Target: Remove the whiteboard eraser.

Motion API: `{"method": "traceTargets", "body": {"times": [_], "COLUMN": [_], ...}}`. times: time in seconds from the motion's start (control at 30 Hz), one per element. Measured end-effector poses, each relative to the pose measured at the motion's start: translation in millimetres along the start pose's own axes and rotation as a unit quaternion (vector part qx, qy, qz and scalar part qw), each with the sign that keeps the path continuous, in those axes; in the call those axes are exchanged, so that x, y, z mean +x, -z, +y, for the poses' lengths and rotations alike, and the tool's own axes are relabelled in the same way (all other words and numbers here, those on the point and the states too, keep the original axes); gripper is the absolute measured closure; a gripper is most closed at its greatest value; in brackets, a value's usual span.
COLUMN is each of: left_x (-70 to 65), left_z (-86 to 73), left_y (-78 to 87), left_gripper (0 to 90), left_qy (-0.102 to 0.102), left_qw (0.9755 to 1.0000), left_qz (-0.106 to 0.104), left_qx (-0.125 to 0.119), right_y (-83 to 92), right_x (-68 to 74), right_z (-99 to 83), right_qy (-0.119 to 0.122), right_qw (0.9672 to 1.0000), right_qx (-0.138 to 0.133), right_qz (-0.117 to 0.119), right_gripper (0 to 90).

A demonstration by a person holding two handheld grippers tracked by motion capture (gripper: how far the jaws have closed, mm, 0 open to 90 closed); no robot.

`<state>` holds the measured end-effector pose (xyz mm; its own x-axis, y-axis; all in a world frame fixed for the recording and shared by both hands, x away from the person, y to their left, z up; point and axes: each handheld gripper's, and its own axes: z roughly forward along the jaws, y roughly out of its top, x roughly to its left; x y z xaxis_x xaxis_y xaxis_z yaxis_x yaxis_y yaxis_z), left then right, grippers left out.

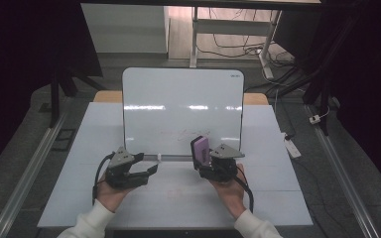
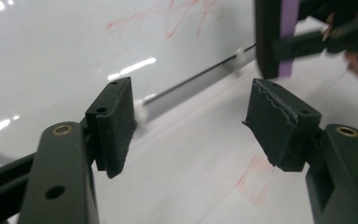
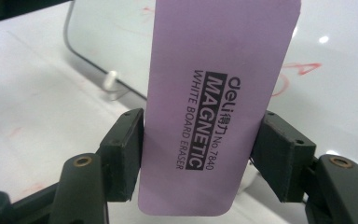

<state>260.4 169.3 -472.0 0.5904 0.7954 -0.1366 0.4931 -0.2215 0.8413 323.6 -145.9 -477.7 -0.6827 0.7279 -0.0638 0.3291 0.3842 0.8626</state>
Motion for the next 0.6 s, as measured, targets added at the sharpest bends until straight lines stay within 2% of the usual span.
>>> {"method": "traceTargets", "body": {"times": [0.07,0.13,0.23,0.4,0.6], "left_x": [4.8,9.8,16.8,26.0,31.8], "left_z": [-7.5,-15.4,-27.4,-41.2,-50.1], "left_y": [5.7,11.3,19.2,28.6,37.9], "left_gripper": [33.1,33.1,33.1,33.1,33.1], "left_qy": [0.005,0.009,0.017,0.031,0.036], "left_qw": [1.0,0.9999,0.9996,0.9989,0.9983], "left_qz": [0.004,0.01,0.017,0.028,0.036], "left_qx": [0.004,0.009,0.016,0.023,0.026], "right_y": [0.7,0.7,1.1,0.9,-2.4], "right_x": [-3.1,-4.7,-11.1,-13.0,-15.7], "right_z": [4.4,6.7,15.2,23.0,30.8], "right_qy": [0.005,0.005,0.019,0.041,0.049], "right_qw": [0.9998,0.9997,0.9982,0.9961,0.9947], "right_qx": [-0.004,-0.001,0.012,0.014,0.022], "right_qz": [-0.018,-0.024,-0.055,-0.077,-0.088], "right_gripper": [37.5,37.5,37.7,38.0,38.0]}}
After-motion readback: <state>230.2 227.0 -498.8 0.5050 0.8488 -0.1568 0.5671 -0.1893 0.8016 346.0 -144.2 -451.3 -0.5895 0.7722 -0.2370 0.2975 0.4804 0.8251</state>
